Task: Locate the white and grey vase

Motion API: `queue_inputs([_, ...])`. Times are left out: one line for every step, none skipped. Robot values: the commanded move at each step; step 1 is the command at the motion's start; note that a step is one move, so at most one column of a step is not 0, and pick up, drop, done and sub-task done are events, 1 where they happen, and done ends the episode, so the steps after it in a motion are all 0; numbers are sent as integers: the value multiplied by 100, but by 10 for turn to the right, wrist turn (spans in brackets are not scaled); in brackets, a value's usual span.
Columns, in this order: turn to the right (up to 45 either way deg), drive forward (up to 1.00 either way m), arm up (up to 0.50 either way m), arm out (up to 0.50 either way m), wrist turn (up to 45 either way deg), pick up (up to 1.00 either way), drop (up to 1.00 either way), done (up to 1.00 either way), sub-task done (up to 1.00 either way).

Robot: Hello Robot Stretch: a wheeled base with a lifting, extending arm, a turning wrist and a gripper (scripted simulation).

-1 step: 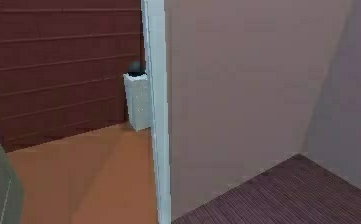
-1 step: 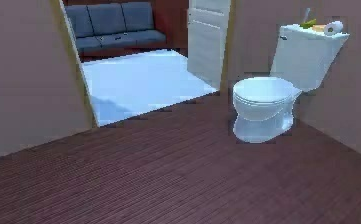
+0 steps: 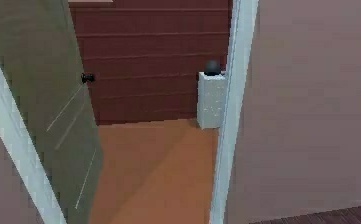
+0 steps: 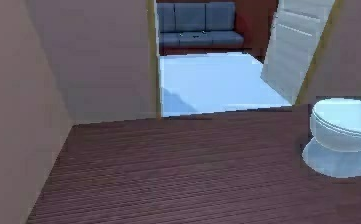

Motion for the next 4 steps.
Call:
queue_inputs([0,100,0,0,0,0,0,0,0])
queue_inputs([-90,0,0,0,0,0,0,0,0])
queue_inputs([0,5,0,0,0,0,0,0,0])
queue_inputs([0,30,0,0,0,0,0,0,0])
